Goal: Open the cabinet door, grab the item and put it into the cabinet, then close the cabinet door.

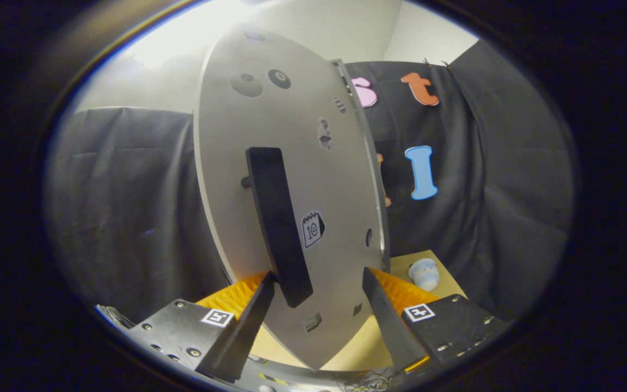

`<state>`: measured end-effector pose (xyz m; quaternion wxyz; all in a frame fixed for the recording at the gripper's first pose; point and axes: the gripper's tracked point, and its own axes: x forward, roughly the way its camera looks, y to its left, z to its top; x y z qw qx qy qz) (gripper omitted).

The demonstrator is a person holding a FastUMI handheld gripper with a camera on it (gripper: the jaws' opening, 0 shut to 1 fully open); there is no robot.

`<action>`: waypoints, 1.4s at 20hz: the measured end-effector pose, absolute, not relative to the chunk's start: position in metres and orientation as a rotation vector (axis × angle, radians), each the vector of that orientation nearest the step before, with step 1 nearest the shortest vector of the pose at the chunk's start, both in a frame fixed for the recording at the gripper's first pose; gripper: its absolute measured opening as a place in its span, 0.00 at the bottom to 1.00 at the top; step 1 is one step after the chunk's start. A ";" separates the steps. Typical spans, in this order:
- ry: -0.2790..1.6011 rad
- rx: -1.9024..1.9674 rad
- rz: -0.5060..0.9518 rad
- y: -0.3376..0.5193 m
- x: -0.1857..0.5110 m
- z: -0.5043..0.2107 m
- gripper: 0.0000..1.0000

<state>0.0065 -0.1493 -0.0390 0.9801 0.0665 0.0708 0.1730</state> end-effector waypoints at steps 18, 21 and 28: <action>0.074 -0.044 0.276 0.028 0.133 -0.044 1.00; 0.070 -0.050 0.237 0.043 0.148 -0.046 1.00; 0.055 -0.021 0.159 0.053 0.183 -0.050 1.00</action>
